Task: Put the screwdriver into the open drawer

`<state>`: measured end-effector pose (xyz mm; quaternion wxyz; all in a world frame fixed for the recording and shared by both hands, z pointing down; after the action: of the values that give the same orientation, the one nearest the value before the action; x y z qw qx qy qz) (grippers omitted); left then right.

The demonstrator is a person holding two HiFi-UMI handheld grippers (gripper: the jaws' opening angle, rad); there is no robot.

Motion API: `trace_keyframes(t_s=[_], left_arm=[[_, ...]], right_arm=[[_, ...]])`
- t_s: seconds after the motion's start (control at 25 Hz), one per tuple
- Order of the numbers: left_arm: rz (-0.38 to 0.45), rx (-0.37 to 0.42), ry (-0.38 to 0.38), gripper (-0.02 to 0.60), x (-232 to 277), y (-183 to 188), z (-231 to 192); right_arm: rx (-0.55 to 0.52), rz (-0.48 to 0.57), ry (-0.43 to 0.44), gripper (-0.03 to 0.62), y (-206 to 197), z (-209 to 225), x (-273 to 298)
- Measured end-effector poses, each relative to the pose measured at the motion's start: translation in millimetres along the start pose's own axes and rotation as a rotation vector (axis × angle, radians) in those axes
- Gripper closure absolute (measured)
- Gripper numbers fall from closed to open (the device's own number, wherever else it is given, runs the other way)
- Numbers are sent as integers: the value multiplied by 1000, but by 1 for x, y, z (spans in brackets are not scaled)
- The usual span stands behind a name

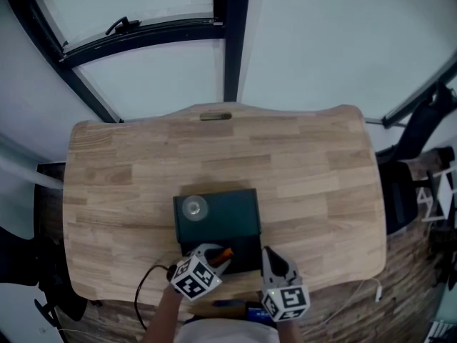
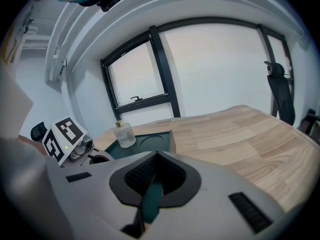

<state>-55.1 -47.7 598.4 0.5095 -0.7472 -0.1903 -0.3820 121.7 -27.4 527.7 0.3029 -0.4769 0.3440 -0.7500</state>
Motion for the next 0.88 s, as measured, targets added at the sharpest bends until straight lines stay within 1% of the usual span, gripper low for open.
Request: trace_keyframes(t_s=[0.56,0.88], left_arm=[[-58,16,-32,469,13,0,2],[-85,0,-56,469,18,-2,3]], right_arm=[[15,-22,-2,597,-7,6,2],[10,-59,-2,597,-13,8,4]])
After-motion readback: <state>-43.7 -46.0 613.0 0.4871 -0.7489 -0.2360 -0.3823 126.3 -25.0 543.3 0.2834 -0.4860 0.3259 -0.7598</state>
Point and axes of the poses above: the fingertips, and each gripper's own axes: x forward along the fingers, z to its right, y out of its top, the point moved 8 cm from there along -x, backward along the fingers, and after that the axes turned 6 degrees about x, right-handed, at the moved point
